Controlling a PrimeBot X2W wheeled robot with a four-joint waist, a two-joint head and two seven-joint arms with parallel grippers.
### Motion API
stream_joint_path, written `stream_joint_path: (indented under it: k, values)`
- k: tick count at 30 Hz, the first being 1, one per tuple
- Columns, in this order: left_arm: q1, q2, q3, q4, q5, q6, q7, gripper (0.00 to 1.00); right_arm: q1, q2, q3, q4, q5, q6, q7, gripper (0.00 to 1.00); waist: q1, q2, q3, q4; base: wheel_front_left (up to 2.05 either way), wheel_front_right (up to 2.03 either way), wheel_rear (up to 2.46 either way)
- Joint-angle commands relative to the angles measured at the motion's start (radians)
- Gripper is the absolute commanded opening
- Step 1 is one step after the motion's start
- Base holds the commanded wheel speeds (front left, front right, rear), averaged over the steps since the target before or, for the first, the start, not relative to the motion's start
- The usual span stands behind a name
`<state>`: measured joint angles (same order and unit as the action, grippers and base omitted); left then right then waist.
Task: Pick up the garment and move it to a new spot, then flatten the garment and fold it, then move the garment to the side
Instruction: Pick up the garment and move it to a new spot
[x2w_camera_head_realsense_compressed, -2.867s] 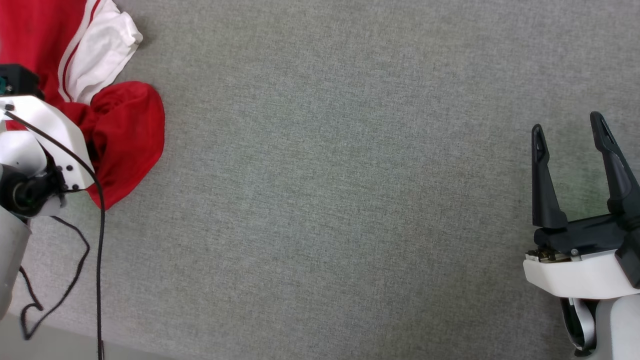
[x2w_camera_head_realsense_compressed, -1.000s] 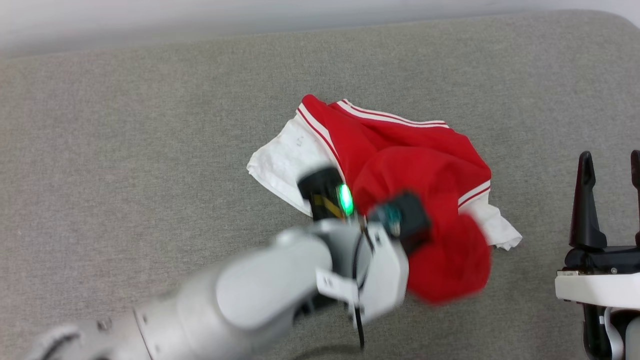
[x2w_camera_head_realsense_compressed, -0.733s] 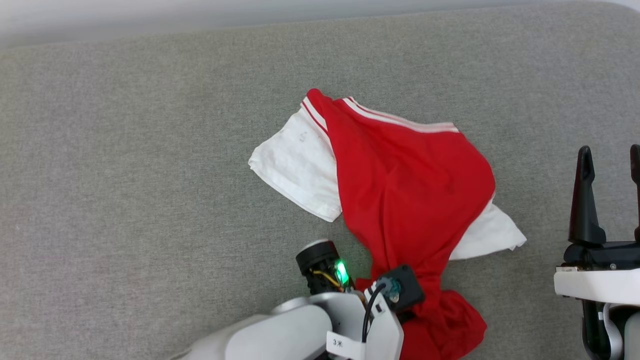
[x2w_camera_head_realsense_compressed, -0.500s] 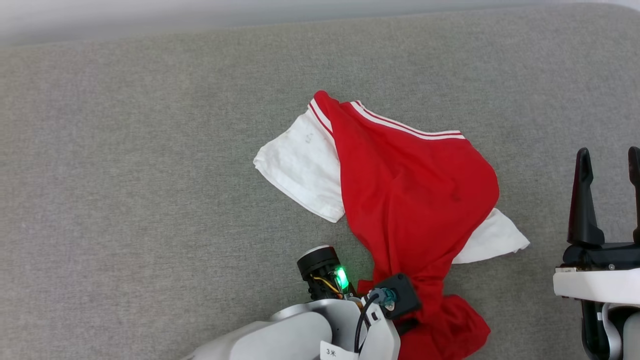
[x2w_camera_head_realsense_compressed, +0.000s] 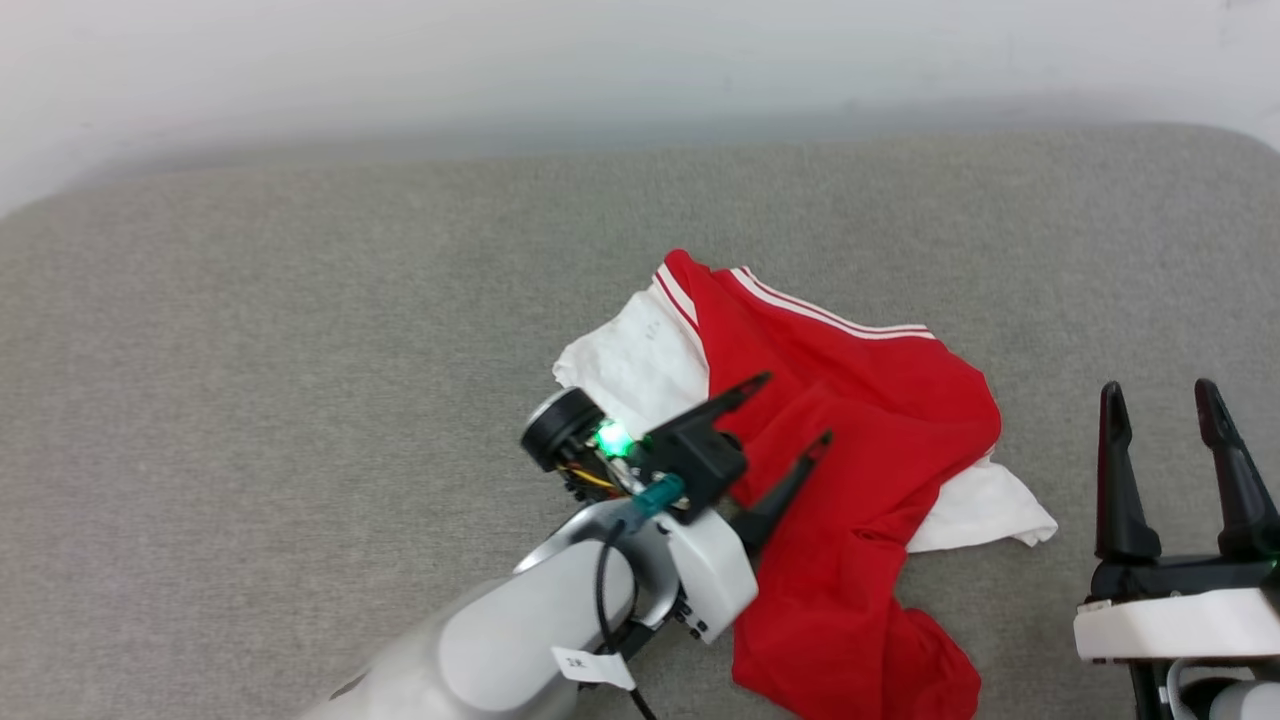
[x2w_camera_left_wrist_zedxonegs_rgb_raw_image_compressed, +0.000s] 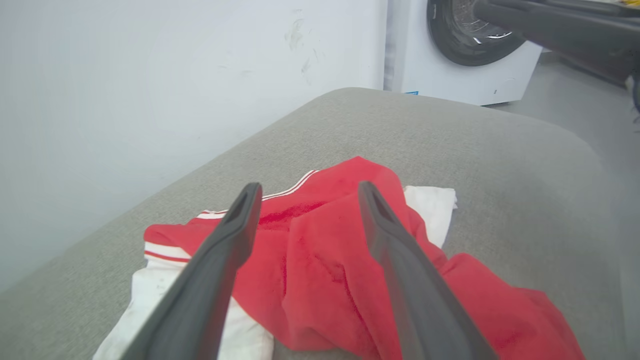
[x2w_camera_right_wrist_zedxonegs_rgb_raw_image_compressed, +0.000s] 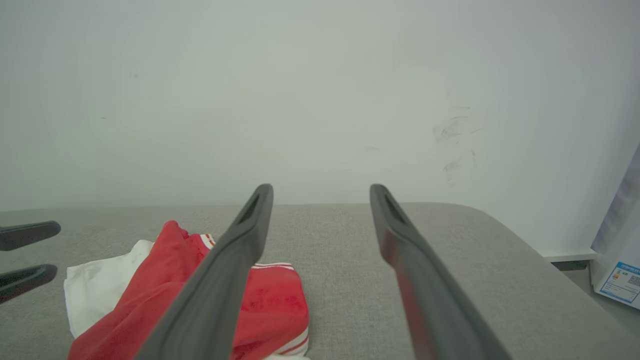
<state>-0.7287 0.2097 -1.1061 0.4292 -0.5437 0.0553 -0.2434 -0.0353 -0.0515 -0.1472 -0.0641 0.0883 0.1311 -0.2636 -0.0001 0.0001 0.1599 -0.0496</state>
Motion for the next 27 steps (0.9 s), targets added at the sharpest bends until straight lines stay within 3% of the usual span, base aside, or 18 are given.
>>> stream_joint_path:
  k: [1,10,15,22,27]
  values:
    - [0.025,0.012,0.021,-0.004,-0.002,0.022,-0.011,1.0,0.013,0.002,0.003,0.005,-0.002,-0.001,-0.002,1.0,0.0001,-0.0001,-0.029,0.018,0.0,0.0,0.0]
    - [0.193,0.12,0.271,-0.154,0.07,0.199,-0.022,1.0,0.063,0.002,0.014,0.043,0.01,-0.001,-0.002,1.0,0.0001,-0.0001,-0.09,0.055,0.0,0.0,0.0]
    - [0.325,0.149,0.426,-0.247,0.13,0.262,-0.022,1.0,0.083,0.002,0.018,0.062,0.026,-0.001,-0.002,1.0,0.0001,-0.0001,-0.115,0.077,0.0,0.0,0.0]
    - [0.5,0.136,0.609,-0.318,0.2,0.292,-0.022,1.0,0.105,0.002,0.038,0.085,0.05,-0.001,-0.002,1.0,0.0001,-0.0001,-0.147,0.097,0.0,0.0,0.0]
    - [0.606,0.104,0.716,-0.35,0.241,0.277,-0.022,1.0,0.118,0.002,0.047,0.087,0.062,-0.001,-0.002,1.0,0.0001,-0.0001,-0.16,0.102,0.0,0.0,0.0]
